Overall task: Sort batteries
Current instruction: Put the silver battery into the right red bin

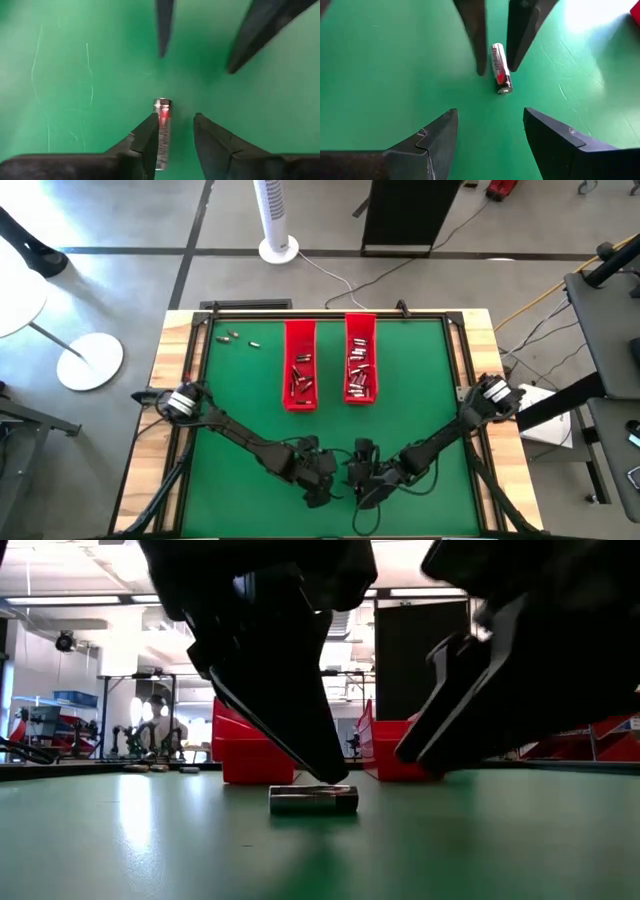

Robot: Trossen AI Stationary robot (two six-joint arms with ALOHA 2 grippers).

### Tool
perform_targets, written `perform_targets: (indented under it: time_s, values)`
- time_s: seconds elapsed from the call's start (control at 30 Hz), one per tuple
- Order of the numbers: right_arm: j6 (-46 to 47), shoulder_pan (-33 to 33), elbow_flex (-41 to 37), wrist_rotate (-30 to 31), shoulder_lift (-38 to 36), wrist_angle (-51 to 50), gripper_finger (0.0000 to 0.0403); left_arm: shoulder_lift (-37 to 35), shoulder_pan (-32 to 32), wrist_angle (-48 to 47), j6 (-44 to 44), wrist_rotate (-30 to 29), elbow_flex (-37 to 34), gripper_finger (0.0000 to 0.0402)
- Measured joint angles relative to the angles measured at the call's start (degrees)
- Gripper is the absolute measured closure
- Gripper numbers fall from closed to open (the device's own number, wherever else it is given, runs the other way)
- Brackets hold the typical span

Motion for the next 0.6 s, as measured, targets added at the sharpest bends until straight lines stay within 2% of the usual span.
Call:
perform_targets:
  time_s: [0.17, 0.3, 0.37, 0.5, 0.6]
  values:
    - [-1.7, -0.2, 0.2, 3.8, 3.4, 3.4, 0.0184, -0.7, -0.1, -0.5, 1.4, -0.3, 0.0, 0.0272]
    - [-4.3, -1.0, 0.2, 5.3, 4.7, 8.4, 0.0184, -4.5, -0.5, -2.9, 2.6, -0.9, -0.1, 0.0257]
    - [-5.3, -1.8, 0.2, 5.3, 4.8, 9.9, 0.0184, -7.1, -1.4, -6.2, 2.8, -3.9, -0.1, 0.0254]
    - [-6.4, -3.9, 0.5, 5.3, 4.8, 10.6, 0.0184, -13.3, -4.3, -14.2, 3.2, -13.6, -0.2, 0.0253]
    - [-6.5, -6.1, 0.8, 4.2, 5.0, 11.1, 0.0184, -18.2, -6.1, -16.4, 3.0, -15.9, -1.4, 0.0256]
